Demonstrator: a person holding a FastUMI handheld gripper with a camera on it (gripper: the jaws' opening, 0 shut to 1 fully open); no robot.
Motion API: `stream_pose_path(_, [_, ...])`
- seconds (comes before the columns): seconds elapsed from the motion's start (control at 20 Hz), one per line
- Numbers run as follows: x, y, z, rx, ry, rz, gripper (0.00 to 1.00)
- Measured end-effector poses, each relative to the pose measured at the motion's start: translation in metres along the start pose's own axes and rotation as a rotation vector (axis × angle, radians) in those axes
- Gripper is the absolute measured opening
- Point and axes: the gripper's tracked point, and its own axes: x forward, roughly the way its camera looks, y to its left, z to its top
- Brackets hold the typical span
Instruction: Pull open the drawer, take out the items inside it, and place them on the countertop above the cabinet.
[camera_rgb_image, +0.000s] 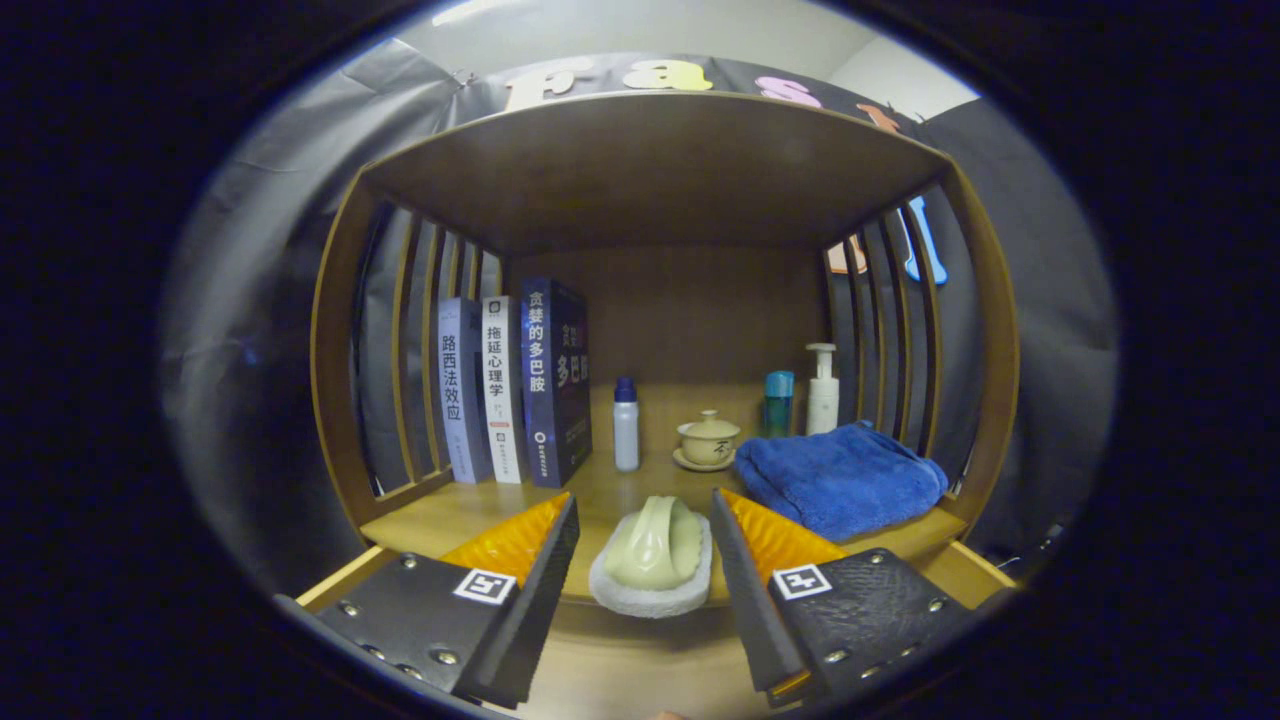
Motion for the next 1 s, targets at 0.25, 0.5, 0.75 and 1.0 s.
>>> stream_pose_path(0.25, [-0.0031, 0.0008, -0.0004, 0.0, -0.002, 0.01, 0.78])
stream_pose_path(0.5, [-0.0054, 0.0017, 0.0008, 0.0, -0.008, 0.01, 0.79])
stream_pose_path(0.75, [-0.005, 0.0018, 0.0005, 0.0, -0.006, 0.009, 0.78])
stream_pose_path(1.0, [-0.0047, 0.0013, -0.0006, 0.0, -0.001, 0.009, 0.78])
